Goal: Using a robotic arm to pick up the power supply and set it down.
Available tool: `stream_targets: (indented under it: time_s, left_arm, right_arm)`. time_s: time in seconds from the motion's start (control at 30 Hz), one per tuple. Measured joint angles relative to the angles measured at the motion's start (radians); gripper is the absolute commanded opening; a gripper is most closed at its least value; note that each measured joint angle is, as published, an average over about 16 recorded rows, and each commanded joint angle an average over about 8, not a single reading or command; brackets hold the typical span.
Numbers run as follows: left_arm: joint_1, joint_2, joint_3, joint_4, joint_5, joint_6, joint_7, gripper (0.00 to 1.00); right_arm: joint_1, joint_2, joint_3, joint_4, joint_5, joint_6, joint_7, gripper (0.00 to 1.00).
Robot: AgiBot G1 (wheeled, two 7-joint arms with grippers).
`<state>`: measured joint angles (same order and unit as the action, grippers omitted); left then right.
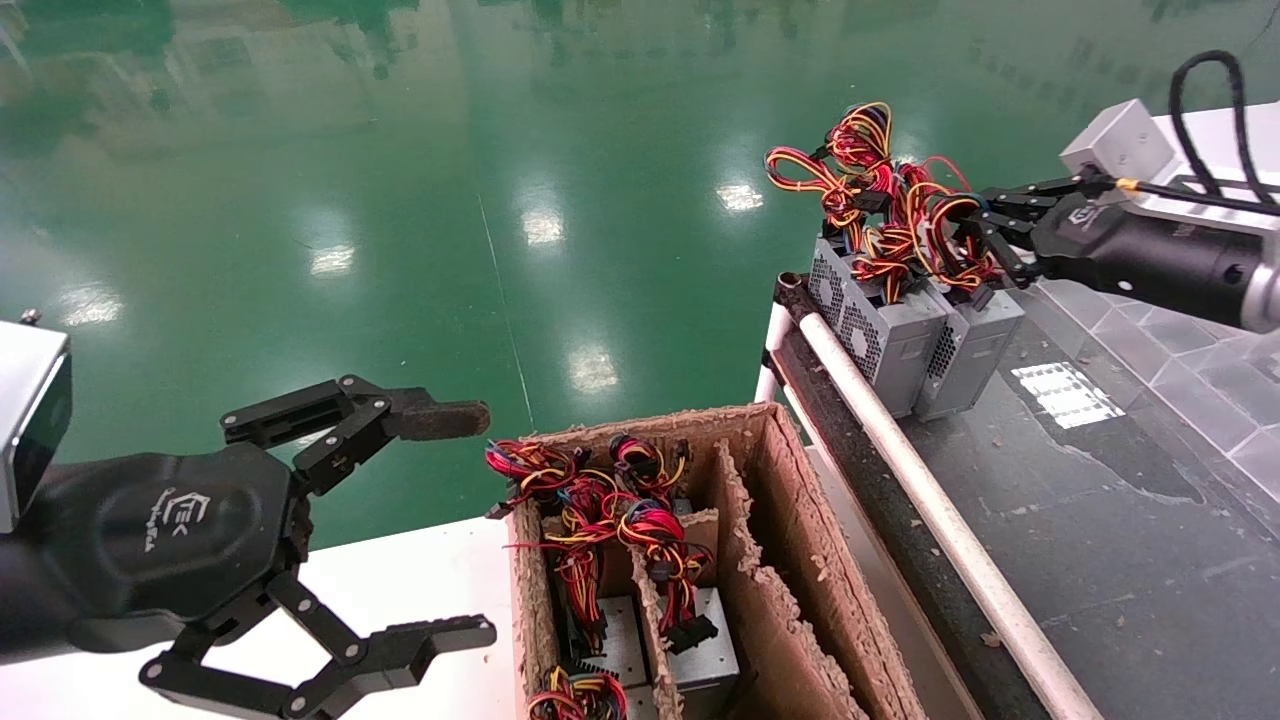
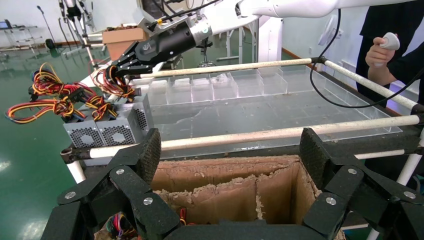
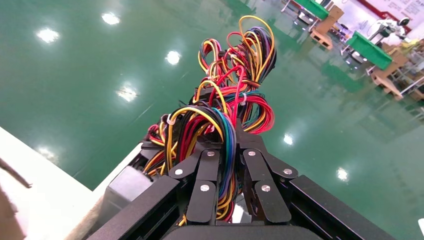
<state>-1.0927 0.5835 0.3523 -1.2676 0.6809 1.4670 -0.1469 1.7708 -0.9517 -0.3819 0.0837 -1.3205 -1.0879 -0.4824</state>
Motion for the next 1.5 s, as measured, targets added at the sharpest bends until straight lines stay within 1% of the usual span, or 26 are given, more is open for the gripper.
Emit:
stream_targets:
  time_s: [0.33, 0.57, 0.6, 0.63, 0.83, 0.87, 0.9, 1.5]
  left_arm:
    - [0.0, 0.0, 0.0, 0.0, 0.0, 0.0, 0.0, 1.0]
    - [0.0, 0.0, 0.0, 0.0, 0.0, 0.0, 0.0, 1.0]
    - [0.0, 0.0, 0.0, 0.0, 0.0, 0.0, 0.0, 1.0]
    - [0.0, 0.0, 0.0, 0.0, 0.0, 0.0, 0.0, 1.0]
    - [0.0, 0.0, 0.0, 0.0, 0.0, 0.0, 0.0, 1.0]
    - [0.0, 0.0, 0.0, 0.0, 0.0, 0.0, 0.0, 1.0]
    - [0.0, 0.0, 0.0, 0.0, 0.0, 0.0, 0.0, 1.0]
    - [0.0, 0.0, 0.001, 0.0, 0.0, 0.0, 0.0, 1.0]
  right_arm:
    - [0.004, -0.042, 0.01, -0.038, 0.012, 0.069, -0.049, 0.0]
    - [-0.003, -0.054, 0.016, -0.057, 0.021, 0.092, -0.074, 0.0]
    - [-0.004, -0.054, 0.017, -0.059, 0.022, 0.093, -0.077, 0.03]
    - [-0.005, -0.054, 0.018, -0.061, 0.023, 0.093, -0.079, 0.12]
    - [-0.009, -0.05, 0.019, -0.071, 0.025, 0.085, -0.087, 0.87]
    - [-0.009, -0.048, 0.019, -0.071, 0.024, 0.083, -0.088, 0.96]
    - [-0.008, -0.047, 0.018, -0.072, 0.024, 0.081, -0.089, 1.0]
    - [0.001, -0.025, 0.012, -0.082, 0.015, 0.078, -0.094, 1.0]
